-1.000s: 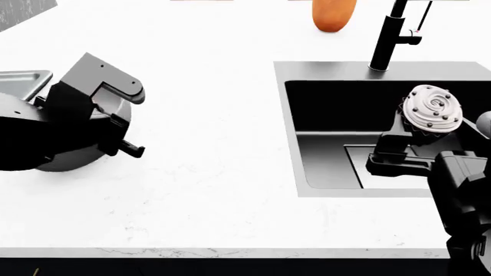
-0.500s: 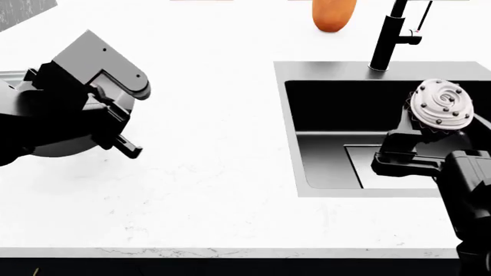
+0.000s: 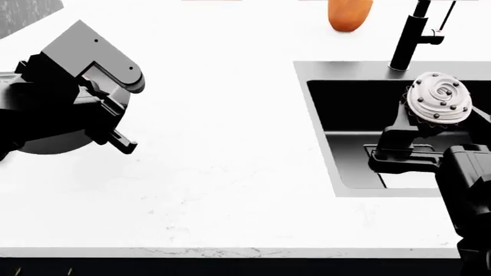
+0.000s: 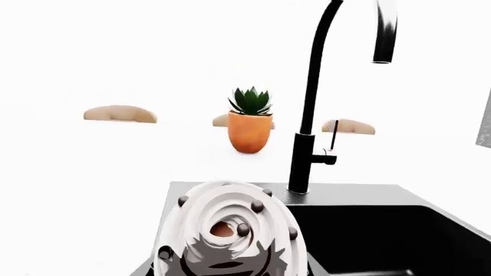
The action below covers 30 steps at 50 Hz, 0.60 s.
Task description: Pick up the bowl with donut and place it on the tray. Pick up the cupcake and place it on the tray.
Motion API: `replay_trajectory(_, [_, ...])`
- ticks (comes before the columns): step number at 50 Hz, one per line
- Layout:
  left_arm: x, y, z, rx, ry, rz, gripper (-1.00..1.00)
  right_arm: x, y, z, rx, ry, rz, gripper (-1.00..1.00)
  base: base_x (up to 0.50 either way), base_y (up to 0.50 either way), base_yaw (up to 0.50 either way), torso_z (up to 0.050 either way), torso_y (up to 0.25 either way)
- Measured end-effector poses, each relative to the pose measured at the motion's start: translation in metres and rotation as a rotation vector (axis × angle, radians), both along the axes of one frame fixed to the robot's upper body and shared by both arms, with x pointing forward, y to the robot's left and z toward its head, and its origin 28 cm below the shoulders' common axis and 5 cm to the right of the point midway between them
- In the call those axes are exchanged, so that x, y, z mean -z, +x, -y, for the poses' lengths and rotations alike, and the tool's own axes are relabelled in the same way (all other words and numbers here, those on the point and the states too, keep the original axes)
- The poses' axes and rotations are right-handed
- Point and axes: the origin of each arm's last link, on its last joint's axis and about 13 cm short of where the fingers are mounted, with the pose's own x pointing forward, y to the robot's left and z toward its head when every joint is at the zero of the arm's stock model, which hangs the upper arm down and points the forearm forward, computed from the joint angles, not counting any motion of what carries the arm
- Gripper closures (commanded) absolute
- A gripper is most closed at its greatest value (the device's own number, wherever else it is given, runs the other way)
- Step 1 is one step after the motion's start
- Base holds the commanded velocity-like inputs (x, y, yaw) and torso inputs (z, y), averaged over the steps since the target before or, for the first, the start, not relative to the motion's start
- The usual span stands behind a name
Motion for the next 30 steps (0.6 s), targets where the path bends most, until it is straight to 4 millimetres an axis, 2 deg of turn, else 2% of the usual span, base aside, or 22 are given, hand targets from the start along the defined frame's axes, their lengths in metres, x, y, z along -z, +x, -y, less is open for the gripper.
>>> replay_trajectory(30, [-0.0037,0.0067,0.0,-0.008,-0.001,0.013,1.0,-0.0019,0.0045,-0.0009,-0.014,-0.006,-0.004,1.0,0.0,0.25,0.0,0.0,0.001])
